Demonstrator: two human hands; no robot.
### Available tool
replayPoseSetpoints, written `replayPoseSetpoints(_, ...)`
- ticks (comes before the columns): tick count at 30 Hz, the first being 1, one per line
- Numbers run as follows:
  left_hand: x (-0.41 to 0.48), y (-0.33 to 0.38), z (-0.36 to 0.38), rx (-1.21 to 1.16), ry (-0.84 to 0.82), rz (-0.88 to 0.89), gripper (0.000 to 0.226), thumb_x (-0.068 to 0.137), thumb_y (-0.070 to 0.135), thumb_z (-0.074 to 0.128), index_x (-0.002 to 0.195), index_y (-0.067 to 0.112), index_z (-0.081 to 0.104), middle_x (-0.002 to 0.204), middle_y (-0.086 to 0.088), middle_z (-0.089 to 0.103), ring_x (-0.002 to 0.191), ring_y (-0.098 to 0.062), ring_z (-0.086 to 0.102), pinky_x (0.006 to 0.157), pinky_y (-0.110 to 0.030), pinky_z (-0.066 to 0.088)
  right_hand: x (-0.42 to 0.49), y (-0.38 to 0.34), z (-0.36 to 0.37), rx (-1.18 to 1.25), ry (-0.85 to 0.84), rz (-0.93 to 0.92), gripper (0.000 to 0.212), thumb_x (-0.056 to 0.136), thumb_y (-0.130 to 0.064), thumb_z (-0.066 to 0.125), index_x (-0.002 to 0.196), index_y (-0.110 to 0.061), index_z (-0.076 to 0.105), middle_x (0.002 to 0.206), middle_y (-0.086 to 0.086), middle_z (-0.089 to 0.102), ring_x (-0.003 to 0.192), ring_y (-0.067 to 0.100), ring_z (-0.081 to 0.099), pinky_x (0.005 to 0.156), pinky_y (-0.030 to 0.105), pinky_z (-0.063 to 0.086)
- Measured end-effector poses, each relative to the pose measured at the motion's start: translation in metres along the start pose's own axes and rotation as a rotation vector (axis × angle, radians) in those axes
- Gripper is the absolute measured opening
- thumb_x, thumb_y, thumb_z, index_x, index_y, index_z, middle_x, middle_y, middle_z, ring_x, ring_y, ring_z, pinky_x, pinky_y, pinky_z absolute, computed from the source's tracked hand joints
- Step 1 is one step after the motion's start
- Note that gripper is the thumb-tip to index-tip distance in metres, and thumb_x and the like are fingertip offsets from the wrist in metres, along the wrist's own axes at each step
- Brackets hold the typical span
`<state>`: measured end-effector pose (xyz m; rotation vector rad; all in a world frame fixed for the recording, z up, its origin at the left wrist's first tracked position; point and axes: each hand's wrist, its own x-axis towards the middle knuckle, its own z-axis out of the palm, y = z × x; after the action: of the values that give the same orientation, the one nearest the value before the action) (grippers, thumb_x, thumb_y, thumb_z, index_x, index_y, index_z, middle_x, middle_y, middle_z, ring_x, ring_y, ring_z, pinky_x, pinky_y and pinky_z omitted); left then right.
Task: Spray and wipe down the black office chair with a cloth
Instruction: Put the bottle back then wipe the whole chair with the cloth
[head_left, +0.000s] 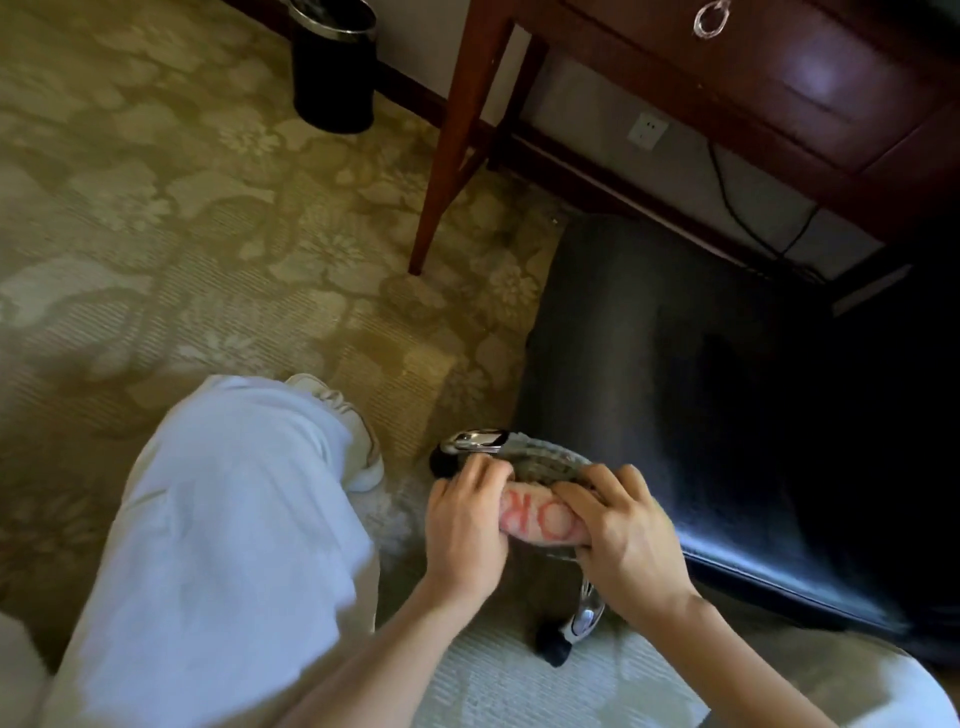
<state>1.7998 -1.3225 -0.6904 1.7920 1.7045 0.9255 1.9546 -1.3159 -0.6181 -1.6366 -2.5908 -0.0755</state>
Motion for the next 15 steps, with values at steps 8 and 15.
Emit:
replayPoseSetpoints(8, 0.023, -0.017, 0.010, -0.133, 0.010, -0.163, 0.038, 0.075, 0.005, 0.073, 0.111, 0.015, 0.062, 0.112, -0.003, 0.063, 0.100, -0.021, 0.063, 0.083, -0.036, 0.054, 0.052, 0.002, 0.007, 0.048, -0.064, 0.045, 0.041, 0.069, -0.013, 0.074, 0.109, -0.023, 0.068, 0.107, 0.003, 0.066, 0.085, 0.032, 0.053, 0.066, 0.044, 0.054)
replayPoseSetpoints(15, -0.012, 0.004, 0.012, 0.052, -0.069, 0.075, 0.054, 0.063, 0.018, 0.083, 0.112, 0.012, 0.063, 0.113, -0.007, 0.060, 0.095, -0.024, 0.062, 0.080, -0.036, 0.055, -0.019, 0.024, 0.001, 0.030, 0.014, -0.034, 0.044, 0.064, -0.019, 0.083, 0.106, -0.020, 0.069, 0.112, 0.001, 0.066, 0.084, 0.028, 0.057, 0.061, 0.037, 0.056)
